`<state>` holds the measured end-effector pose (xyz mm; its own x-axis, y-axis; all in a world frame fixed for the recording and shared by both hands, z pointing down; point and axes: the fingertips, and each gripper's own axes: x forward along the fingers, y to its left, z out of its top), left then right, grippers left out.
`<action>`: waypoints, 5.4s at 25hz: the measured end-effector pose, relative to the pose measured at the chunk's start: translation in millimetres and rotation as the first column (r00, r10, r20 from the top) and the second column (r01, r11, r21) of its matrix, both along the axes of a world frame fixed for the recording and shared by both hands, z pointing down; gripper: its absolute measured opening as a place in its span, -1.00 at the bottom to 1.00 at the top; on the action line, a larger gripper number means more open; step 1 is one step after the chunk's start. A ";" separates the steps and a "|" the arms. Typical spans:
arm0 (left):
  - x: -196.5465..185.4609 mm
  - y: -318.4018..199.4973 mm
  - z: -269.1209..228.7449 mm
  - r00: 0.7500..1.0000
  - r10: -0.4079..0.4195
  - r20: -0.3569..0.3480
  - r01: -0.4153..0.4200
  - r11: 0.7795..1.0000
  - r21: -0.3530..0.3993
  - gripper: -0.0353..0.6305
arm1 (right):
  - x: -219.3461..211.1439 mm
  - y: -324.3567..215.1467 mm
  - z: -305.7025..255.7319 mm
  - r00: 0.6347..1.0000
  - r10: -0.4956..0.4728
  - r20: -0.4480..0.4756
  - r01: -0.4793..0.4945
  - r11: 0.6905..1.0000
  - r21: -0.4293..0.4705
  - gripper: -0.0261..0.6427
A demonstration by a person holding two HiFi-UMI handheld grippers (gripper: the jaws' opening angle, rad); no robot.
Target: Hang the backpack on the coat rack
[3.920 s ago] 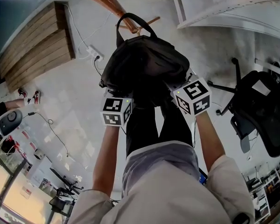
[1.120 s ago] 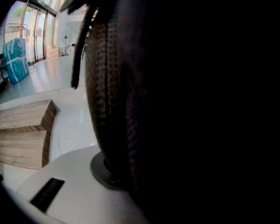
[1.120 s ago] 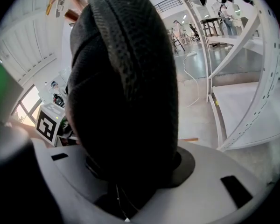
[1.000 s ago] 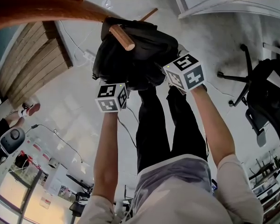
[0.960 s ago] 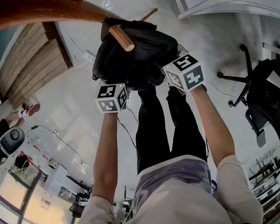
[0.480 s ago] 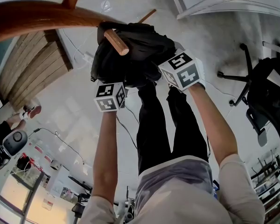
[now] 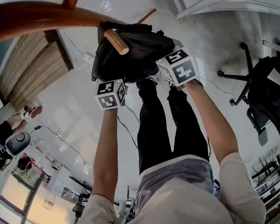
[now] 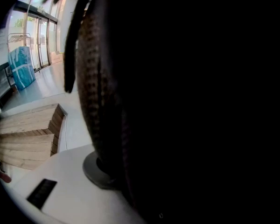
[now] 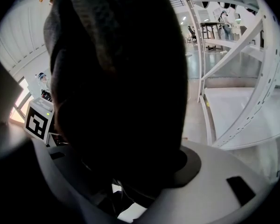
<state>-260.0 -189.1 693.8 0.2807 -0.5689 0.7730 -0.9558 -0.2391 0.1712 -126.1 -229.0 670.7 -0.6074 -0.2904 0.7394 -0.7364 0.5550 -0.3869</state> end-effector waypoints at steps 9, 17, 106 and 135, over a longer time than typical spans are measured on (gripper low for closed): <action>-5.6 -2.1 -0.6 0.999 -0.031 0.036 0.030 0.999 0.012 -0.11 | 5.2 -2.4 4.2 0.999 0.046 -0.012 -0.047 0.999 -0.022 -0.09; -17.2 -9.0 -9.4 0.996 -0.087 0.020 0.087 0.996 0.006 -0.06 | 8.3 -6.6 0.1 0.997 0.080 -0.007 -0.080 0.996 -0.035 0.11; 91.5 165.0 -285.7 0.971 -0.203 -0.123 0.224 0.955 0.195 -0.83 | 118.0 153.7 -292.0 0.995 -0.090 0.040 0.080 0.973 0.215 -0.79; 114.3 191.4 -358.3 0.950 -0.249 -0.189 0.300 0.897 0.326 -0.87 | 144.6 187.1 -360.1 0.983 -0.136 0.125 0.092 0.947 0.307 -0.87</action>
